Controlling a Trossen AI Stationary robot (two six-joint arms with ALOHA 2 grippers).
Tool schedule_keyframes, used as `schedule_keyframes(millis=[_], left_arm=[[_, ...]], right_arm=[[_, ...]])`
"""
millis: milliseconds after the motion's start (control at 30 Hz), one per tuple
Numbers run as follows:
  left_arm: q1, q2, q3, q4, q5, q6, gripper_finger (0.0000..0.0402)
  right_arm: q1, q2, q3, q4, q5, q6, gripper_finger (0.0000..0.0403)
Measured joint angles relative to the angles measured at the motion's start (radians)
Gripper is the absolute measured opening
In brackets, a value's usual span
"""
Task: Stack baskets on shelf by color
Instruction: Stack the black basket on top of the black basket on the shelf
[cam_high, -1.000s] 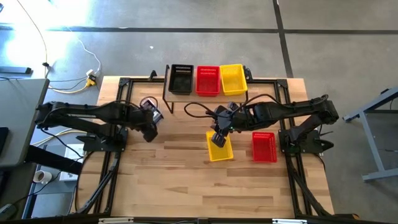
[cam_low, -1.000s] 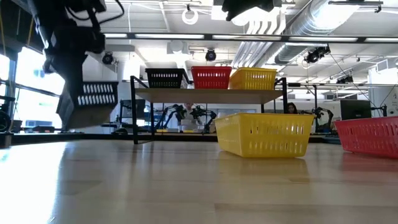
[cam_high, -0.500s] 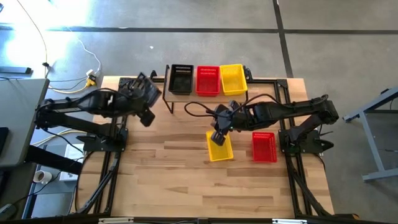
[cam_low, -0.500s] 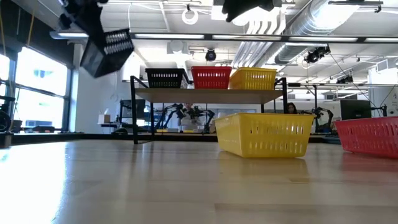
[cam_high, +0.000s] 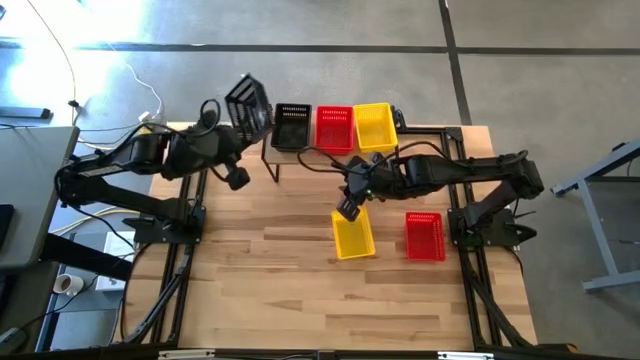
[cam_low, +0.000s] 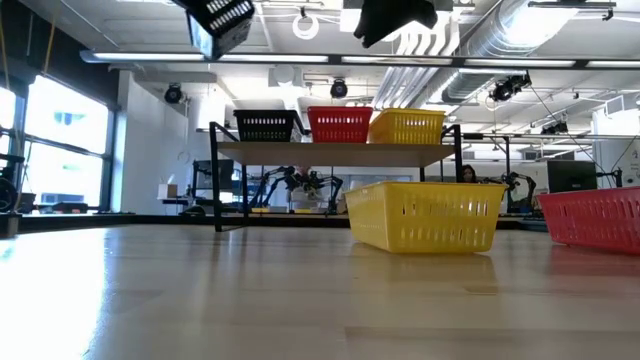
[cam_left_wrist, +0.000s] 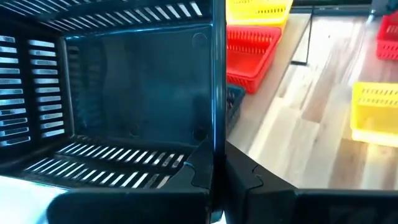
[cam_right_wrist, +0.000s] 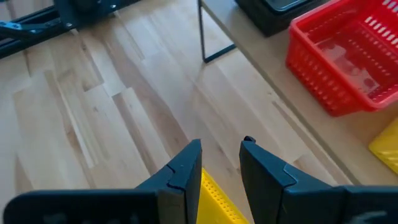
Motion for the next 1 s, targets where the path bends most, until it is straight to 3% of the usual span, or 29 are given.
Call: schedule_keyframes(millis=[333, 533, 1000], left_arm=[[0.100, 0.156, 0.102, 0.018, 0.153, 0.305, 0.0000], [0.150, 0.248, 0.138, 0.004, 0.256, 0.363, 0.0000], [0.262, 0.375, 0.144, -0.047, 0.324, 0.501, 0.0000]], right_arm=[[-0.078, 0.000, 0.000, -0.038, 0.009, 0.000, 0.0096], [-0.118, 0.000, 0.000, -0.065, 0.003, -0.019, 0.0096], [-0.137, 0.000, 0.000, -0.066, -0.005, -0.045, 0.0096]])
